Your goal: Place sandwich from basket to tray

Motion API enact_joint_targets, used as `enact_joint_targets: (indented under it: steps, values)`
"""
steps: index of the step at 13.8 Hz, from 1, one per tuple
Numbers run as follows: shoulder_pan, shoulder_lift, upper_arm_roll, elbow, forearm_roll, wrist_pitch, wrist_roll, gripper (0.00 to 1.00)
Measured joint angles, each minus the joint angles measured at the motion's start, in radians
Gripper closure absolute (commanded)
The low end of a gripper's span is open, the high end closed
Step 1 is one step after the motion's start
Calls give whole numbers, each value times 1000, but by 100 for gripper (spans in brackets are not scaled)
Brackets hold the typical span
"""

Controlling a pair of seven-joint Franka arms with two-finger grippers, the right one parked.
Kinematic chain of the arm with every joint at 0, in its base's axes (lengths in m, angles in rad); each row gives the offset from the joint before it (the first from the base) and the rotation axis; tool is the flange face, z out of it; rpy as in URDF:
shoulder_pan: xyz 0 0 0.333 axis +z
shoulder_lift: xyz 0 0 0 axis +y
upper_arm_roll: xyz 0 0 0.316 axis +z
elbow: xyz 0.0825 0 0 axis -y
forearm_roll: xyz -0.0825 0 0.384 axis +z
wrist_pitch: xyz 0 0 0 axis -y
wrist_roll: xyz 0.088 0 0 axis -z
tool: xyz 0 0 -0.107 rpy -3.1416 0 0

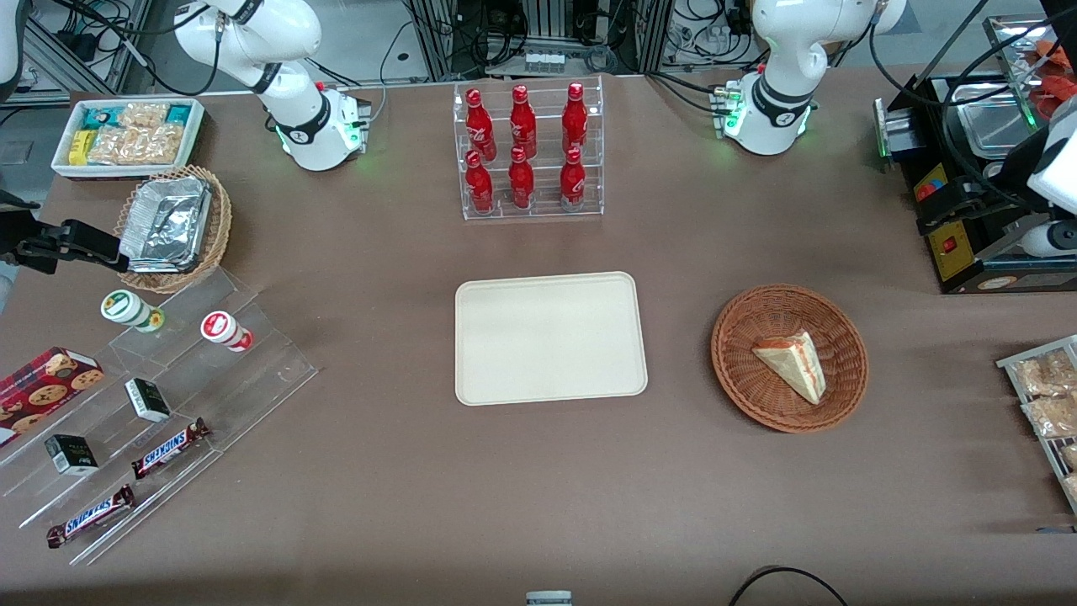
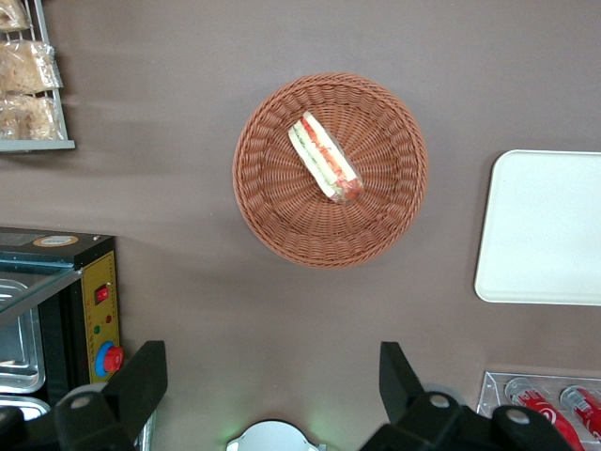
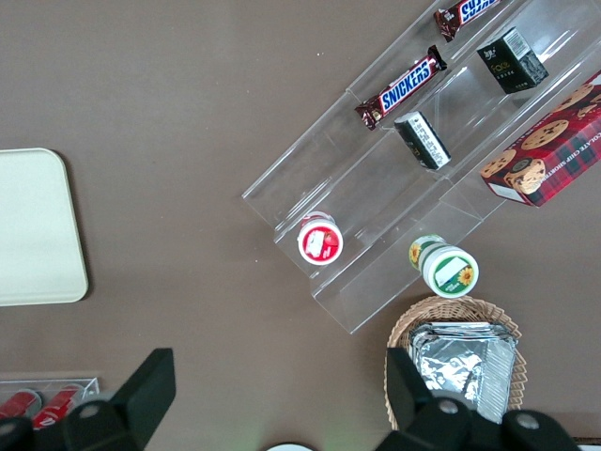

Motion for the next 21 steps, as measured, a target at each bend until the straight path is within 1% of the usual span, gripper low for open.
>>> enact_joint_targets:
  steps: [5,8,9,12,14,21]
  values:
    - [-2,6,1,-1,1,3,0,0]
    - [-2,19,0,-27,5,43,-17,0]
    - [-1,21,-1,-62,5,88,-48,0]
    - [-2,25,-37,-208,6,283,-280,0]
    - [-2,23,-57,-304,7,412,-394,0]
    - [1,0,-57,-602,7,772,-565,0]
